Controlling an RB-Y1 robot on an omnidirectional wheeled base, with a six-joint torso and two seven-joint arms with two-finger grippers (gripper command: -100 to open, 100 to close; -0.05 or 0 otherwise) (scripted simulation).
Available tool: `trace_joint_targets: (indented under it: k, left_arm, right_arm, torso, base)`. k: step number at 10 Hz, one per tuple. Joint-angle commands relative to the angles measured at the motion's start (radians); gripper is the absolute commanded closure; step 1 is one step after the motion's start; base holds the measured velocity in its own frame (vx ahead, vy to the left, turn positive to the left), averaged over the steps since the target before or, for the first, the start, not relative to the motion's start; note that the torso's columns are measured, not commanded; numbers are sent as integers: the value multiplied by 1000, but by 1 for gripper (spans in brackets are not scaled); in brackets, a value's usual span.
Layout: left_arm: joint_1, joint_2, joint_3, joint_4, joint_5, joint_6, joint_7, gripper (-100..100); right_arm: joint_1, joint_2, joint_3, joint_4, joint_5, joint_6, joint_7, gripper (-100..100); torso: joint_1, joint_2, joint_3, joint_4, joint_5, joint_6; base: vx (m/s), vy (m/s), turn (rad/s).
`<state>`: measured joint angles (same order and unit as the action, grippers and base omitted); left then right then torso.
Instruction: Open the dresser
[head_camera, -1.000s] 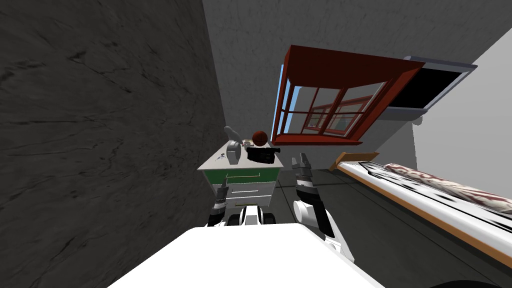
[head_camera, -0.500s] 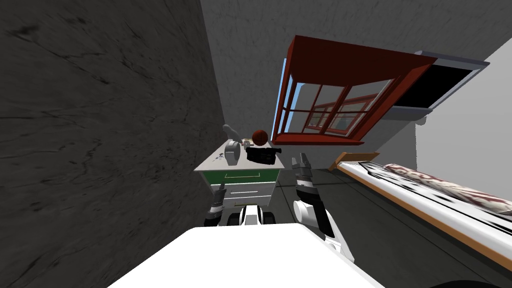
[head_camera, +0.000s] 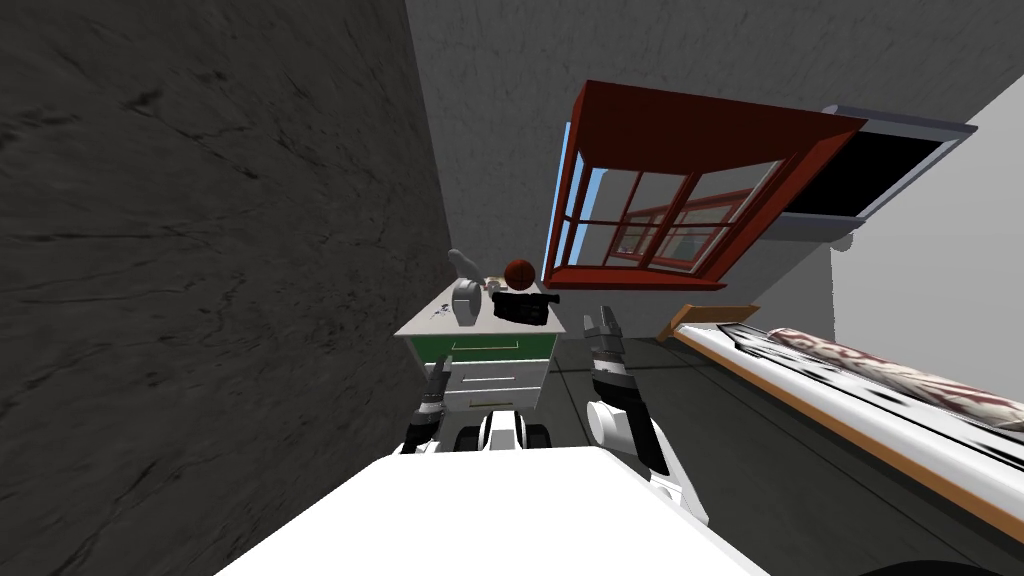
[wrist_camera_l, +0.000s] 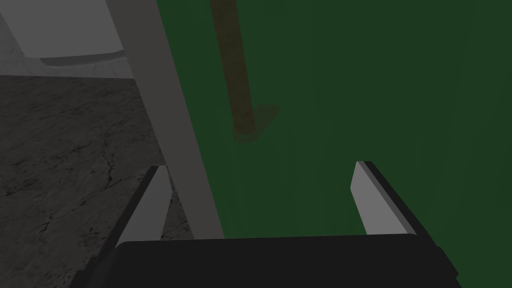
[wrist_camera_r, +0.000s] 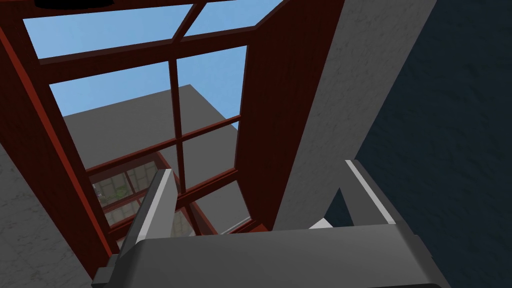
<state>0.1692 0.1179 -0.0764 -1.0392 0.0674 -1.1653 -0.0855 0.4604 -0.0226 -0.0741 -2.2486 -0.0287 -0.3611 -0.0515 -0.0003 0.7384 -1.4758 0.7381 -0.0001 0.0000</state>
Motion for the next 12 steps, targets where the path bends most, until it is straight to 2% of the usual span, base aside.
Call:
trace_joint_targets:
  k: [1, 3, 7, 12]
  left_arm:
    - [-26, 8, 3, -7, 5, 56, 2, -100]
    - [-52, 9, 6, -18, 11, 114, 4, -100]
    - [-82, 7, 9, -31, 17, 182, 5, -100]
    - [-136, 5, 14, -52, 28, 306, 8, -100]
  right_arm:
    - [0, 0, 0, 0, 0, 0, 0, 0]
    - [0, 0, 0, 0, 0, 0, 0, 0]
    - [0, 0, 0, 0, 0, 0, 0, 0]
    - [0, 0, 0, 0, 0, 0, 0, 0]
  torso:
    - [1, -1, 0, 0, 0, 0]
    - [0, -1, -1, 0, 0, 0]
    - [1, -1, -1, 0, 0, 0]
    - [0, 0, 0, 0, 0, 0]
  base:
    - [-45, -12, 22]
    - [-54, -15, 30]
    - [-52, -16, 16]
    - [-55, -19, 23]
